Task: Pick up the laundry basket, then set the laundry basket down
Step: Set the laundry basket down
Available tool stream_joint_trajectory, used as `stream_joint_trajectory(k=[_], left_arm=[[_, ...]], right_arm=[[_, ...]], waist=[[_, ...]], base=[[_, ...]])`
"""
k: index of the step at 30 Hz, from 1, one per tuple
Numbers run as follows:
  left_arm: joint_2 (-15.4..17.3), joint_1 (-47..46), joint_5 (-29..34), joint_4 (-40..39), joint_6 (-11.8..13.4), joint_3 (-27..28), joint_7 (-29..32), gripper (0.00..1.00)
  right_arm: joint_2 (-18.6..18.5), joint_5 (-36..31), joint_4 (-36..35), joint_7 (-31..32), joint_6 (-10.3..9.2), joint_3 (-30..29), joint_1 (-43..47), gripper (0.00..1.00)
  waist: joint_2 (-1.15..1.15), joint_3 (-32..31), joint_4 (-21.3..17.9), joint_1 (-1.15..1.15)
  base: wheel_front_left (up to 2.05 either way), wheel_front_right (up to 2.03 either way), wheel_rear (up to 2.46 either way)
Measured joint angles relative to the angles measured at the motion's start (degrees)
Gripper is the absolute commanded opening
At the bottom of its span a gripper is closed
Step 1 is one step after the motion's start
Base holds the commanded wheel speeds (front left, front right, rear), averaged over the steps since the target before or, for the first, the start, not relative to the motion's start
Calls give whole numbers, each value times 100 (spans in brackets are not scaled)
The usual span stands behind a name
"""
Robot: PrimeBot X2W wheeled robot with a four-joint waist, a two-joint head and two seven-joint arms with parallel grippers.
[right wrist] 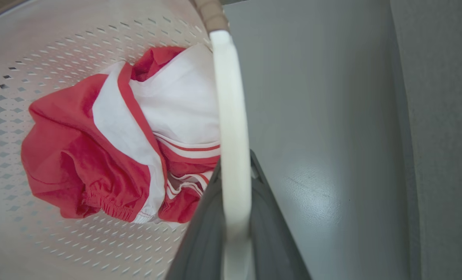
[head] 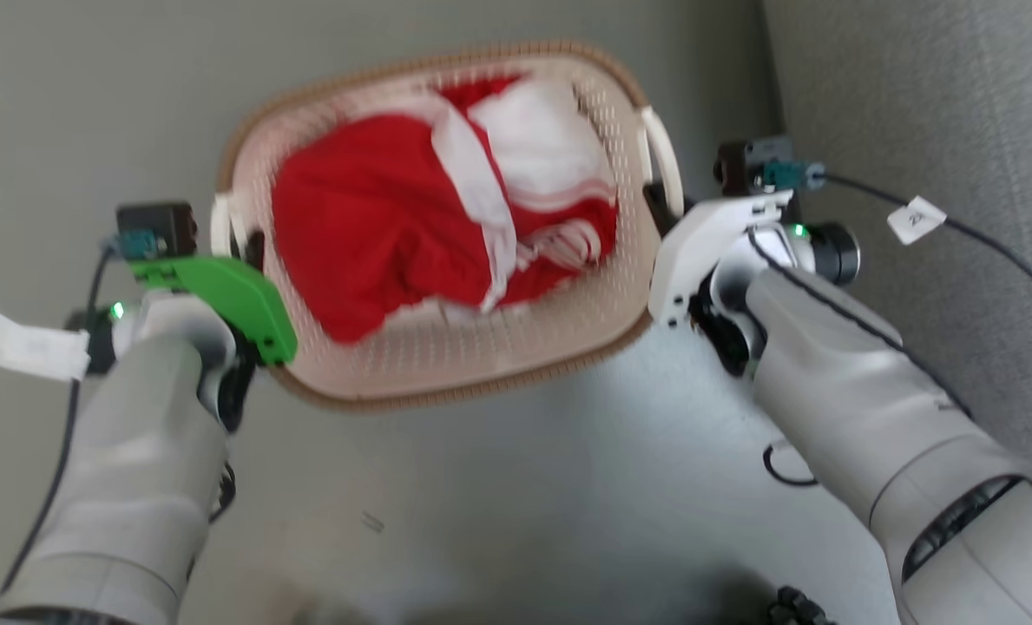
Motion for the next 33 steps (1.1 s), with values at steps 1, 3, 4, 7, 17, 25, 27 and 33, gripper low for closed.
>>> stream_joint_trajectory(k=[1, 3, 4, 7, 17, 25, 27, 33], left_arm=[[11, -64, 9, -22, 1, 0, -14, 0], [25, -179, 18, -44, 1, -3, -115, 0], [30, -225, 21, -47, 1, -3, -132, 0], [47, -347, 25, -48, 1, -3, -193, 0], [132, -919, 166, -62, 0, -58, -308, 0], [146, -1021, 167, 40, -9, -70, -408, 0], [146, -1025, 171, 53, -14, -74, -409, 0], [131, -1145, 205, 148, -41, -90, -416, 0]], right_arm=[[-1, -16, -4, -42, -1, -1, -59, 0], [-10, -20, -9, -105, -3, -11, -176, 0], [-15, -20, -18, -126, -29, -18, -224, 0], [-21, -21, -36, -170, -64, -19, -343, 0], [-25, -29, -45, -281, -153, -113, -895, 0], [5, -30, 19, -348, -152, -125, -1001, 0], [11, -30, 27, -350, -152, -125, -1001, 0], [27, -30, 102, -374, -152, -144, -1048, 0]], waist=[[0, 74, -4, 0], [0, 225, -12, 0], [0, 301, -15, 0], [0, 528, -24, 0], [0, 1277, -41, 0], [0, 1733, -46, 0], [0, 1765, -47, 0], [0, 1894, -47, -1]], base=[[0, 0, 0], [0, 0, 0], [0, 0, 0], [0, 0, 0], [0, 0, 0], [0, 0, 0], [0, 0, 0], [0, 0, 0]])
